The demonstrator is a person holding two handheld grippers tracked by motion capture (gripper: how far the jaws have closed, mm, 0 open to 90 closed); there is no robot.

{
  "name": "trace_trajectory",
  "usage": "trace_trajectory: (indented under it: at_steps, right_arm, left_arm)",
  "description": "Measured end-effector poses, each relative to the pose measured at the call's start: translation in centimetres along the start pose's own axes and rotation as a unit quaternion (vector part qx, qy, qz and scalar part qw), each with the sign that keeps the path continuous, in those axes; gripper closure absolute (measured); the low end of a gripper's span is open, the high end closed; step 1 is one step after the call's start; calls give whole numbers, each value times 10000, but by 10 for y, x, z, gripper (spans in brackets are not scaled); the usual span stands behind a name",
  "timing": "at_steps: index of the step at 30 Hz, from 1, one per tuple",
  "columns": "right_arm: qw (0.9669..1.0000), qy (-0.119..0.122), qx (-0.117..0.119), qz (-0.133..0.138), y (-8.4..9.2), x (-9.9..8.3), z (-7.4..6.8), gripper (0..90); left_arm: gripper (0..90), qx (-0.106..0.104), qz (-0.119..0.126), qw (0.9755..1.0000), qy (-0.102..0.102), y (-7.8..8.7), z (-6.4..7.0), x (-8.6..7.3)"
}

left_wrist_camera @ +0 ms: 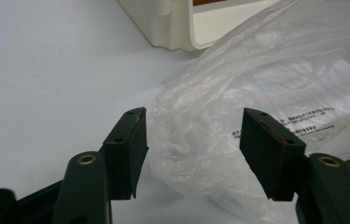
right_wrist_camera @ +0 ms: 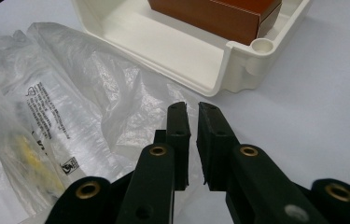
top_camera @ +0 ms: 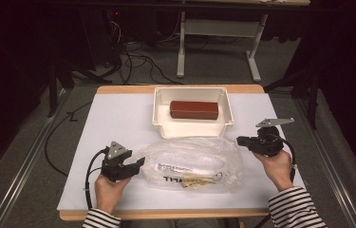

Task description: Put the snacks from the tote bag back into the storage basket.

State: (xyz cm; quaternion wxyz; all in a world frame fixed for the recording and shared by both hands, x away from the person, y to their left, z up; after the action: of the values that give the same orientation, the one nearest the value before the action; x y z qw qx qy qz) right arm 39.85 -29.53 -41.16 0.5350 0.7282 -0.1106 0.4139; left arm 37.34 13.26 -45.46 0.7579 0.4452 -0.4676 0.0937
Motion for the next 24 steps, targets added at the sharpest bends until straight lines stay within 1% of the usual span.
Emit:
trace_trajectory:
  at_steps: [6, 10, 15, 16, 18, 20, 22, 24]
  right_arm:
    - [10000, -51, -5, 63, 5, -6, 0, 839]
    - [9999, -91, -25, 101, 10, -12, 1, 837]
    - [9997, -196, -27, 140, 14, -19, 3, 836]
    - [9997, -187, -38, 156, 14, -21, 4, 835]
    - [9996, -205, -29, 166, 15, -23, 4, 835]
    - [9995, -251, -30, 198, 16, -26, 4, 835]
    - [9994, -255, -21, 245, 17, -28, 5, 835]
    - [9991, -308, -25, 278, 19, -31, 5, 835]
  left_arm:
    - [421, -8, 80, 10000, 46, 3, -2, -1]
    - [423, -19, 41, 10000, 13, 4, -4, -2]
    - [424, -29, 78, 10000, 45, 6, -6, -3]
    - [425, -12, 98, 9999, 49, 7, -6, -4]
    - [424, 32, 150, 9998, 90, 8, -7, -5]
    - [422, 21, 144, 9998, 138, 9, -7, -5]
    - [422, 35, 151, 9998, 142, 10, -8, -6]
    - [423, 24, 163, 9997, 153, 11, -8, -6]
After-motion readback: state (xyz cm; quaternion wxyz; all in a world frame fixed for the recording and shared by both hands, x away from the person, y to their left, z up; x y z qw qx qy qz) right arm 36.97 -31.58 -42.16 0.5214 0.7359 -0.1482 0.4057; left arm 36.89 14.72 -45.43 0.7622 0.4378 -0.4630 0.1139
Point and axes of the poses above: each handheld gripper's, and its own axes: y roughly backward along the jaws, x roughly out of its top, z roughly to its right, the point moved 4 cm from there along -y, roughly forward along the jaws, and after that the axes turned 6 degrees about -x, right-handed, at the moved point
